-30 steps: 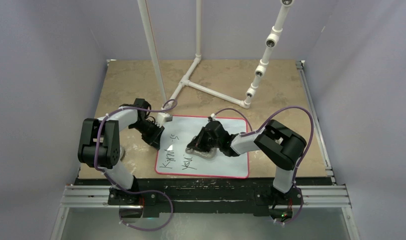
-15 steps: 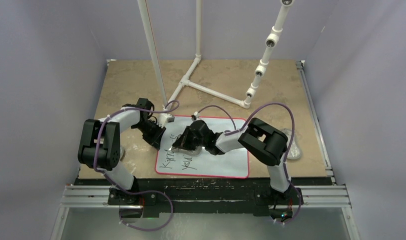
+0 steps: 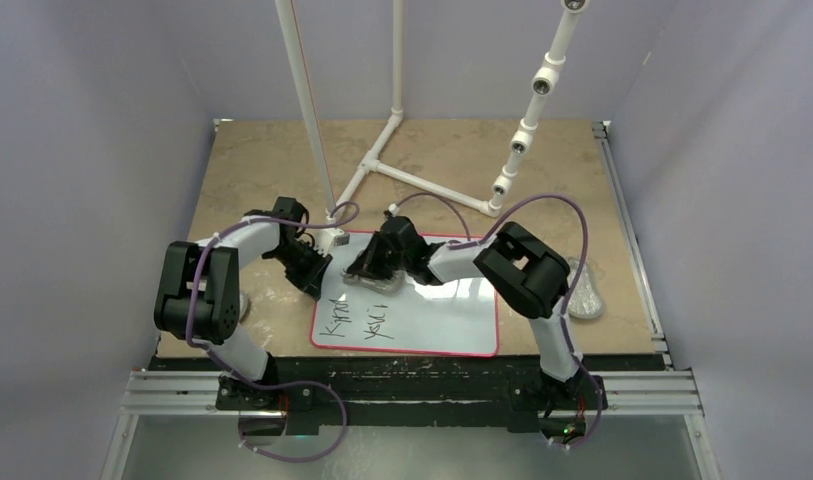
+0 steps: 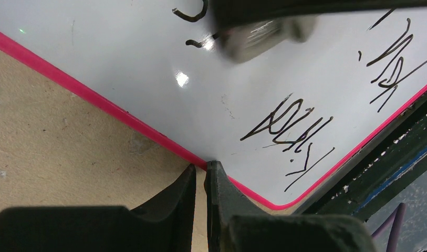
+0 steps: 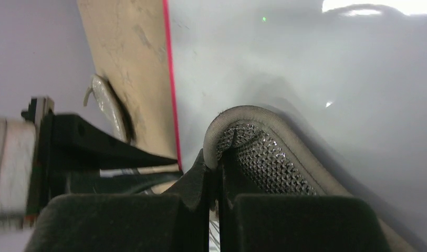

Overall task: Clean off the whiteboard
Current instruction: Hold the whiteboard at the center of the board.

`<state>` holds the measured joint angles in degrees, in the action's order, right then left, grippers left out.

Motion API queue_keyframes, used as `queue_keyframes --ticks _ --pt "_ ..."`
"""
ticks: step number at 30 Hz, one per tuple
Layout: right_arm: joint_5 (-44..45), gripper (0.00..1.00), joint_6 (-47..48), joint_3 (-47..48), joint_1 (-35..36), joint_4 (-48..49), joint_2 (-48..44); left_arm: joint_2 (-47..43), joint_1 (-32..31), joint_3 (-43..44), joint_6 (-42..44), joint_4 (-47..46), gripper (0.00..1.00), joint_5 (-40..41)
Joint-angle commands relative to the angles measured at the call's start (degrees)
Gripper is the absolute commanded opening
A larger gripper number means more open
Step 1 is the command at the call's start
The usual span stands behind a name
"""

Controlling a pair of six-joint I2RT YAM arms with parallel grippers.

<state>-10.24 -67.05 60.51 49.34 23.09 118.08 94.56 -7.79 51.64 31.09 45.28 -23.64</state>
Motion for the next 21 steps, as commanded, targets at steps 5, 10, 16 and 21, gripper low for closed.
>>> queue_keyframes --ticks 5,10,16,21 --pt "5.3 0.00 4.6 5.0 4.2 -20.7 9.4 4.4 -1.2 -4.3 5.5 -13.3 0.00 8.8" --pt "8.2 0.00 4.9 -12.1 -0.9 -16.8 1.4 4.7 -1.2 -4.4 5.7 -13.3 0.00 9.3" --pt "11.2 0.00 5.9 -17.7 -2.5 -12.8 0.2 4.2 -1.2 -4.8 5.7 -13.7 0.00 9.8" --pt "9.0 0.00 8.3 -3.2 7.3 -17.5 7.6 4.3 -1.2 -4.8 5.6 -14.0 0.00 10.1"
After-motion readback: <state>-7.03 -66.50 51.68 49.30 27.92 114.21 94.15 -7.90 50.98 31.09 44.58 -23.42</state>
